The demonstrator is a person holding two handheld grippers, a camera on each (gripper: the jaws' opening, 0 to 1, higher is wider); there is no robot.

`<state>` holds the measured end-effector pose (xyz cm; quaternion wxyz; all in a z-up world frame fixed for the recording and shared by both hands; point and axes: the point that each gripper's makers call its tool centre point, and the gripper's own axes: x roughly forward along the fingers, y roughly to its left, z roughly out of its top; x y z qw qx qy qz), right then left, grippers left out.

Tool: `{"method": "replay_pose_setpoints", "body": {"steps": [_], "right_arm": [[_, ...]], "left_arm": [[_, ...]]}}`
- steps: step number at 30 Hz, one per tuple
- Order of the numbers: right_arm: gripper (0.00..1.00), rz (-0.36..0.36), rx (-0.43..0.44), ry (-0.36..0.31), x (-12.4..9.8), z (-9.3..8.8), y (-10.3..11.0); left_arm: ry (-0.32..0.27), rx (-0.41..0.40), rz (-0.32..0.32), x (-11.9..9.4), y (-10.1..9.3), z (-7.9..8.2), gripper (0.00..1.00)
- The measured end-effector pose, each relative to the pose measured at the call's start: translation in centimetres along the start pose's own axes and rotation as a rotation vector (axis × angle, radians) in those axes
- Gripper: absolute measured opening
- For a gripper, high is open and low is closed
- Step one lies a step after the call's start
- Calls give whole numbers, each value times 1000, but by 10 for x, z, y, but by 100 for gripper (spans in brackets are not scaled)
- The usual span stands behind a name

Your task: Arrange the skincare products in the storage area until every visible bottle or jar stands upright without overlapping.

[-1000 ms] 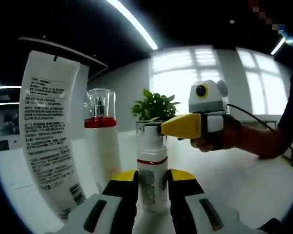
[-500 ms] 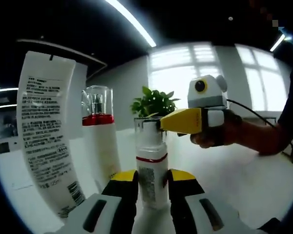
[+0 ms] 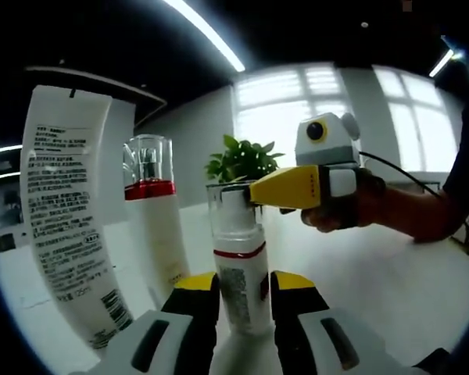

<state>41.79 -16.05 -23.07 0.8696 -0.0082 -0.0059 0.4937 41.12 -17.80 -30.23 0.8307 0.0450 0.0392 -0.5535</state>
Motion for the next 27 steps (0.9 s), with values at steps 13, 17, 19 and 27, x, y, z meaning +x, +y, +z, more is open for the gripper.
{"method": "replay_pose_setpoints", "body": {"steps": [13,17,19,27], "right_arm": [[18,-2,-13,0,0,0,0],[19,-2,-10,0,1,-1,0],[20,1,-9,3,1,-1,1],[23,6,-10,10,3,-2,2]], "left_arm": [[10,21,8,3,2,-2,25],[12,23,10,3,2,-2,25],[14,24,10,4,2,-3,25],[15,26,4,4,1,-2,26]]}}
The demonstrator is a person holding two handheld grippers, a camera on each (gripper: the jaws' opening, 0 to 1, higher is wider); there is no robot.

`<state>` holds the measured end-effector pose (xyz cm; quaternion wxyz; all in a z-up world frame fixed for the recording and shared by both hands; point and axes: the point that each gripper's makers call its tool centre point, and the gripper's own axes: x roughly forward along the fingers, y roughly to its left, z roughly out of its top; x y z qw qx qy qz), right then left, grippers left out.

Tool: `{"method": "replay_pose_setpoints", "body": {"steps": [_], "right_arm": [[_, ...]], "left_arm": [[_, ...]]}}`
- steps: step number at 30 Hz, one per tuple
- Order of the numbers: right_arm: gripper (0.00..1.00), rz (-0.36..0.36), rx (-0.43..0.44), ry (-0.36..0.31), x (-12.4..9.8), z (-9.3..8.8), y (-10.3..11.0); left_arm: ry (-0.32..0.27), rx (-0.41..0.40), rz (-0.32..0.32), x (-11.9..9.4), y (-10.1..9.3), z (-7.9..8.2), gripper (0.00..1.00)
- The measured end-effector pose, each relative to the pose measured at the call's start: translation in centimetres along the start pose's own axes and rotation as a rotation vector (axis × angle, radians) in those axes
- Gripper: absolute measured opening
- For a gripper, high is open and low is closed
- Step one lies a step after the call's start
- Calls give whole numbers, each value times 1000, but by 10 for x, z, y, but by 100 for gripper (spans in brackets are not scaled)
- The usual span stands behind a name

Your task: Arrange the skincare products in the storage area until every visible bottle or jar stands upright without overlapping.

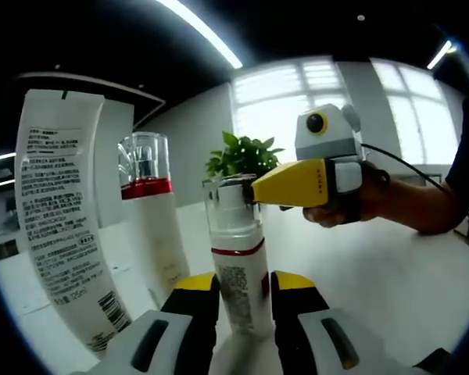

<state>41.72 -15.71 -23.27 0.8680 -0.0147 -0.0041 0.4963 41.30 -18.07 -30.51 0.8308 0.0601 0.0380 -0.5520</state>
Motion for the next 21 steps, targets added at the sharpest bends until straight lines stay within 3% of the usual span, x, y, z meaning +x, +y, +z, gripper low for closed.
{"method": "replay_pose_setpoints", "body": {"steps": [9,21], "right_arm": [[26,-9,0,-7,-1,3,-2],[37,-45,10,-71,-12,21,-10]], "left_arm": [[-17,-4,-4,-2,1,3,31],[-38,-27,1,-4,3,7,41]]}}
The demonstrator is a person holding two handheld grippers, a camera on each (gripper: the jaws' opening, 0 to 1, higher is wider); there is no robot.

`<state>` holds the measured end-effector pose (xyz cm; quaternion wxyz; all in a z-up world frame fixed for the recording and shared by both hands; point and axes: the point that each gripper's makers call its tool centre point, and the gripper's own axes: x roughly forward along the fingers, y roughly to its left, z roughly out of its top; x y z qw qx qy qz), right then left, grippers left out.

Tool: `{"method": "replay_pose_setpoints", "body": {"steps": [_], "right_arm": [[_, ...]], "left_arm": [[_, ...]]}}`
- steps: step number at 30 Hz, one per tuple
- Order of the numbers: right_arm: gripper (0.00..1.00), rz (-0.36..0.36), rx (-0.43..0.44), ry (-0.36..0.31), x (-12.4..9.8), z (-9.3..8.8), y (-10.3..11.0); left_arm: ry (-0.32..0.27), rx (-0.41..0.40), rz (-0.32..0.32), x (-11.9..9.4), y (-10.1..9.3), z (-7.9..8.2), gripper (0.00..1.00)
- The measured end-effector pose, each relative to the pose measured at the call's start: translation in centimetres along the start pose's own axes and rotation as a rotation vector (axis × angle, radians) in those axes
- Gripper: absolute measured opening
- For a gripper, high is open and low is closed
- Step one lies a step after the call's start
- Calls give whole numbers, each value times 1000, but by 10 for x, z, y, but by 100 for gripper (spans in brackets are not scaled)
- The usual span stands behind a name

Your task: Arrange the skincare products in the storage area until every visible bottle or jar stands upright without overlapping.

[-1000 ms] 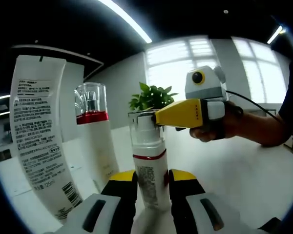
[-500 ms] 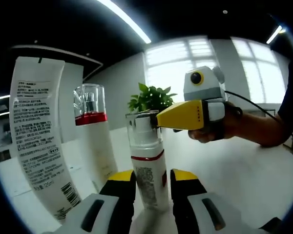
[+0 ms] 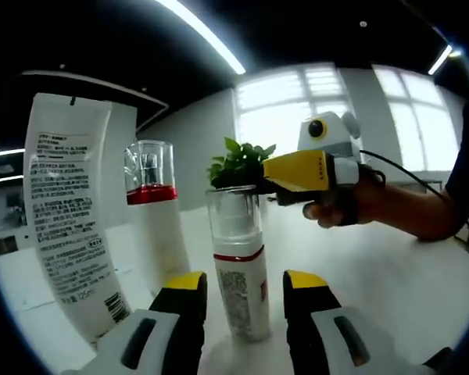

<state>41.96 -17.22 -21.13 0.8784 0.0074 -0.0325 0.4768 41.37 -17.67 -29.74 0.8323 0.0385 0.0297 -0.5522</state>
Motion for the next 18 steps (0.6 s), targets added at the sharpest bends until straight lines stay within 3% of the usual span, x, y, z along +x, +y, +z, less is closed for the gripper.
{"method": "replay_pose_setpoints", "body": {"steps": [7,18], "right_arm": [[44,-5,9,-71,-6,20,1],[46,25,1,-98,-8,32,10]], "left_arm": [[-4,-6,-3,-5,-6,0,47],[-37,-69,31,-24,-8,4,51]]}}
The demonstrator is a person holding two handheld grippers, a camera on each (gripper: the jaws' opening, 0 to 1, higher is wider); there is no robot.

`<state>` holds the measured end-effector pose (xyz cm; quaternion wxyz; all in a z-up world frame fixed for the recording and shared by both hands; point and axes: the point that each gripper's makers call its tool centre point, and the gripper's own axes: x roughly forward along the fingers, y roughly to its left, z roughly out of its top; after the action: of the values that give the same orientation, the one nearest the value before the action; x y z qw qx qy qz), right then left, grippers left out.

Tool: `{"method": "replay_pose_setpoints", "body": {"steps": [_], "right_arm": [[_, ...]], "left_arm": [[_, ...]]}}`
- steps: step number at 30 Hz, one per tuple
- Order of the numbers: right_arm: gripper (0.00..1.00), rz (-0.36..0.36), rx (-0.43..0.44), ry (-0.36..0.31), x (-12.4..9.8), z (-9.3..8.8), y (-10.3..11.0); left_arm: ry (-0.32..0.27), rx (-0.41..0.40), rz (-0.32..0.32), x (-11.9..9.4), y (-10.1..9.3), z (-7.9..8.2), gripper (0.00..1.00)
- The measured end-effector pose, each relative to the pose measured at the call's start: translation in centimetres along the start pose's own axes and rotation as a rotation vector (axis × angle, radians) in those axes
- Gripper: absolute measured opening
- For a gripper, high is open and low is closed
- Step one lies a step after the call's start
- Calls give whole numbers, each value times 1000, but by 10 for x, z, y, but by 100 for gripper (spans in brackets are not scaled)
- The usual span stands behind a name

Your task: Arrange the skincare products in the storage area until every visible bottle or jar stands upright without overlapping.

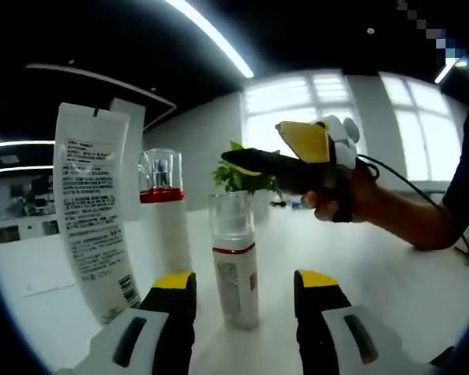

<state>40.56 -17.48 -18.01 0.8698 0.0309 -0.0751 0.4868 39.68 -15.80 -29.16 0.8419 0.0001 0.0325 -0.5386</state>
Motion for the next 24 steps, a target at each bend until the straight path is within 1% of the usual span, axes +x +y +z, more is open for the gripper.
{"method": "replay_pose_setpoints", "body": {"steps": [2,8,21,24], "right_arm": [[46,6,-2,-6,0,2,2],[46,12,-4,-25,0,8,3],[46,54,-17,-46,1,16,16],[46,62,-19,-48,2,17,19]], "left_arm": [[-6,-13,3,-4,-1,1,51],[-5,-11,9,-13,-2,0,50],[-16,-25,25,-47,-21,0,50],[-16,-34,32,-56,-21,-1,51]]}}
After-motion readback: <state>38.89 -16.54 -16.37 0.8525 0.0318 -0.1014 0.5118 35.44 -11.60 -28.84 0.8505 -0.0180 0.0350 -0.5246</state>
